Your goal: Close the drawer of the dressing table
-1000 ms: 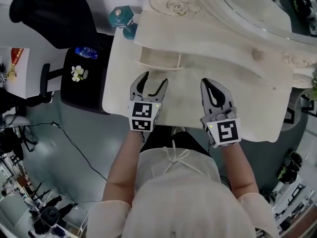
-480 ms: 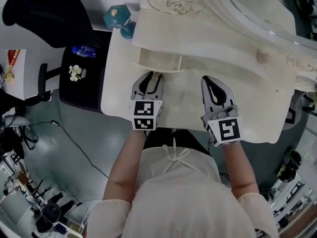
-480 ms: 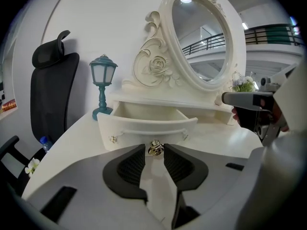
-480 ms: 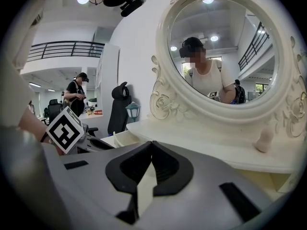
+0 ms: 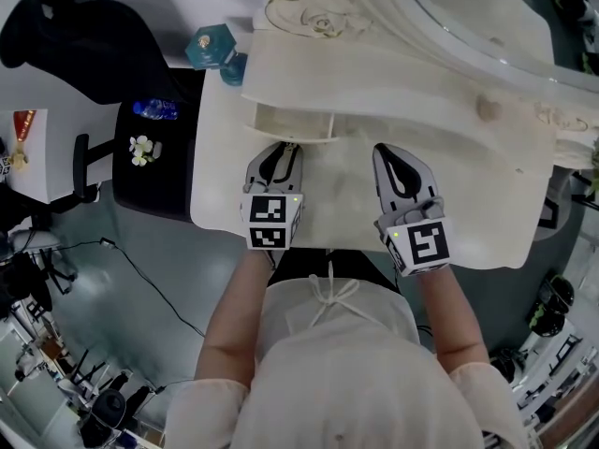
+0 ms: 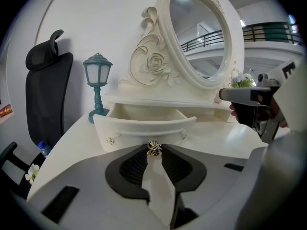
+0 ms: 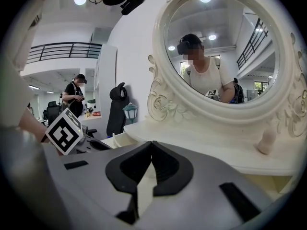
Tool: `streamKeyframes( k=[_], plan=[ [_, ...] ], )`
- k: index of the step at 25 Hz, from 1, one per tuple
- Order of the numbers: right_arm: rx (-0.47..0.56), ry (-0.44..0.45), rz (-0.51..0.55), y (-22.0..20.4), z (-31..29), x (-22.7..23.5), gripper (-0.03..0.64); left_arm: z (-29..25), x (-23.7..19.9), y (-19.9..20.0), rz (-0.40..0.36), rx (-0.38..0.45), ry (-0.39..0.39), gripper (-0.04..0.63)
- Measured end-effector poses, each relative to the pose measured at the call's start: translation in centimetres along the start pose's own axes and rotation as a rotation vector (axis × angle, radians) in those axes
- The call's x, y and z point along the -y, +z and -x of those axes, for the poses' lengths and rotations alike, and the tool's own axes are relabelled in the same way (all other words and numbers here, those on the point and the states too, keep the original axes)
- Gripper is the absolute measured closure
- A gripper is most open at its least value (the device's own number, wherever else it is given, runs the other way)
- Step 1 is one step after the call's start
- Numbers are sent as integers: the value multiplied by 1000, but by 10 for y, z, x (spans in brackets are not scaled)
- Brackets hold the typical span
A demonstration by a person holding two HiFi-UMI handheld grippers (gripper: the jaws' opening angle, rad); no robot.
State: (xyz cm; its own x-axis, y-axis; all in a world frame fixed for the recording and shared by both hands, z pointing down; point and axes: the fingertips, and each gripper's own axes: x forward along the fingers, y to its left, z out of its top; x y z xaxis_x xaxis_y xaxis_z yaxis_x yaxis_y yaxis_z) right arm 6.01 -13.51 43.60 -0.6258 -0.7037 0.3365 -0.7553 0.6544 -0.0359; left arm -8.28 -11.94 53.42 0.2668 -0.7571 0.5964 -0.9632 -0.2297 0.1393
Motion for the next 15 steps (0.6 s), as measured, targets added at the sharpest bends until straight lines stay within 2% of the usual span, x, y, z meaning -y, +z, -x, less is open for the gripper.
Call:
streamKeyframes(
  k=[4, 15],
  plan=[
    [-2, -5, 0, 3, -5, 3, 609, -6, -7, 7, 3, -15, 19, 491],
    [-17, -34, -20, 6, -21, 15, 609, -26, -4, 18, -5, -27, -27, 488]
  ],
)
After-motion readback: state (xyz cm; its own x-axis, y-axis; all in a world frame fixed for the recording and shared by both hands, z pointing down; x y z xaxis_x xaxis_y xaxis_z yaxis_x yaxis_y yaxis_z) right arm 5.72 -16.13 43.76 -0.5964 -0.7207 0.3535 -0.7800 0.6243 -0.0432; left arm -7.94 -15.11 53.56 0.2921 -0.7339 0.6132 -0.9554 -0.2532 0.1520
